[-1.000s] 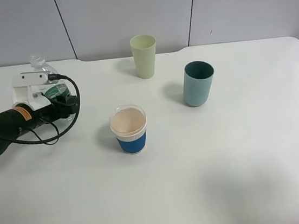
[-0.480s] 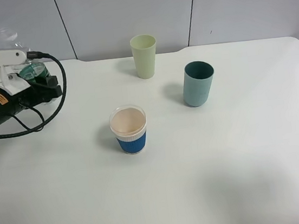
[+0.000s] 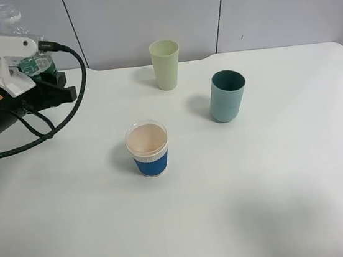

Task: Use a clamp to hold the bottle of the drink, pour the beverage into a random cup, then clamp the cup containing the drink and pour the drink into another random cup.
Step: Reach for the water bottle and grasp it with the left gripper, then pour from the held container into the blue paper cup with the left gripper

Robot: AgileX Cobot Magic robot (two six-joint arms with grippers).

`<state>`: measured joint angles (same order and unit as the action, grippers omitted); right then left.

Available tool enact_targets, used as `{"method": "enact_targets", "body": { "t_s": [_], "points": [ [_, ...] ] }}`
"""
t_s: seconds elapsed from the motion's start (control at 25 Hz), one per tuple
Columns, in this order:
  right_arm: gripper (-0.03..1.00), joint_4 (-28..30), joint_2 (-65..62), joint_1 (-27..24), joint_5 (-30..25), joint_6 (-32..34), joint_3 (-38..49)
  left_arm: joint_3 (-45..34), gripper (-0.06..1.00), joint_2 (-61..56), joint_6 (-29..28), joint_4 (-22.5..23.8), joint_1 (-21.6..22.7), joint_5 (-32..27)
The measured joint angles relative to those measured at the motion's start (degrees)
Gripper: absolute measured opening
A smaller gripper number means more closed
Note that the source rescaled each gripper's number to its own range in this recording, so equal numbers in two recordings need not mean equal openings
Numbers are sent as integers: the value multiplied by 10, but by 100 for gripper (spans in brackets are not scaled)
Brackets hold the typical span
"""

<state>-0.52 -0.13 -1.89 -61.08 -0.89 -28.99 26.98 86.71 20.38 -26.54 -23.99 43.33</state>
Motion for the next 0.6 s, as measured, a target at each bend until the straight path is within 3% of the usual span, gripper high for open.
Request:
{"method": "enact_targets", "body": {
  "t_s": [0.4, 0.6],
  "points": [
    [100, 0, 0, 0, 0, 0, 0, 0, 9, -20, 330, -250, -147, 8],
    [100, 0, 0, 0, 0, 0, 0, 0, 9, -20, 469, -344, -214, 36]
  ]
}}
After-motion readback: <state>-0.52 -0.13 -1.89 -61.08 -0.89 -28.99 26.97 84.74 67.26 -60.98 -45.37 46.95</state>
